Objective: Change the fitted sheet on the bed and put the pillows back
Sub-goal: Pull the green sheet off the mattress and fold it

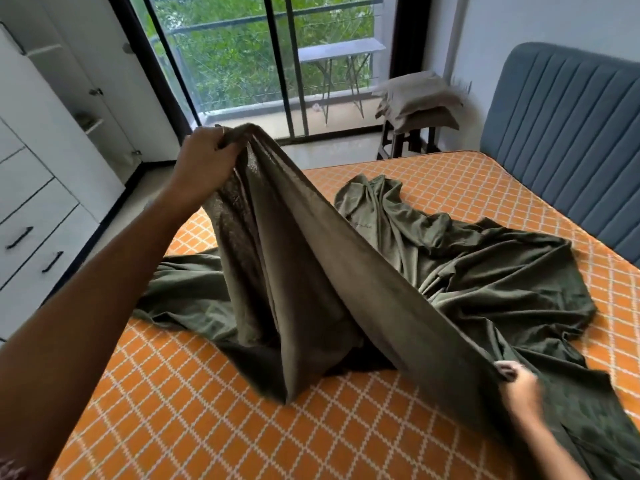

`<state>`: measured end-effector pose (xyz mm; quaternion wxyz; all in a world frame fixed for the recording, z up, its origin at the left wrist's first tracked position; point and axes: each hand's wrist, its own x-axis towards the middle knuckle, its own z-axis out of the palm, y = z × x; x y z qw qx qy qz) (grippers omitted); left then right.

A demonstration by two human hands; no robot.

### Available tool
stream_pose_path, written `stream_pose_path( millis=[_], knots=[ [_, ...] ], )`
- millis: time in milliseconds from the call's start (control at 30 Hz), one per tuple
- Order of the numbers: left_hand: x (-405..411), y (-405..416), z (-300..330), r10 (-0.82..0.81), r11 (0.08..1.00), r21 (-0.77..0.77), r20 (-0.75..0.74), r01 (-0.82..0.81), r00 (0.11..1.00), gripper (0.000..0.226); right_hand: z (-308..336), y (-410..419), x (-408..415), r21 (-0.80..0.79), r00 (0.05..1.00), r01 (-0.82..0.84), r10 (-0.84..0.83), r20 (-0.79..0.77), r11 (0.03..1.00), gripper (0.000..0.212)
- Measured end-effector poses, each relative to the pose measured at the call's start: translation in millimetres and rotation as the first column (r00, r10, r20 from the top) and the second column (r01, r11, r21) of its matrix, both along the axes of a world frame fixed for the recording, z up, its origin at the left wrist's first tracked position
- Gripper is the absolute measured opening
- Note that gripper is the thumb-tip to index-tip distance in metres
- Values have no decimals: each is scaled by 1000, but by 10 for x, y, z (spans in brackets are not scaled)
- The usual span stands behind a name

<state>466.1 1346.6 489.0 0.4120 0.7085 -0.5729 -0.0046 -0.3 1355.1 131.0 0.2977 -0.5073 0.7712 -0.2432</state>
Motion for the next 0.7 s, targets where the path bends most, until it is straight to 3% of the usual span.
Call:
stream_pose_path(
  millis=[133, 233, 300, 367, 433, 500, 567, 700],
  knots=[
    [252, 57, -102, 99, 993, -46, -208, -111, 973, 38, 688, -296, -183, -261, 990, 132, -139, -9, 956, 23],
    [446, 111, -83, 159, 980, -64, -302, -186, 940, 28, 1474, -739, -274, -463, 989, 72, -122, -78, 883, 25],
    [582, 137, -5, 155, 987, 12, -352, -162, 923, 26, 2105, -1023, -239, -580, 990, 17, -96, -105, 814, 18],
    [646, 152, 57, 142, 970, 231, -306, -71, 942, 20, 2800, -1147, 21, -650, 979, -168, 50, -196, 741, 22],
    [572, 186, 114, 119, 905, 423, -177, -33, 977, 40, 3369, -1127, 489, -632, 918, -385, 210, -335, 672, 34],
    [397, 168, 130, 48, 895, 447, -90, -3, 995, 72, 3608, -1073, 986, -561, 850, -524, 353, -390, 641, 24],
    [18, 138, 116, -92, 906, 401, -128, 137, 987, 71, 3642, -1026, 1432, -539, 817, -576, 442, -370, 614, 8],
    [-770, -64, -10, -336, 864, 387, -31, 321, 941, 75, 3652, -890, 2100, -582, 741, -660, 538, -401, 475, 17]
  ],
)
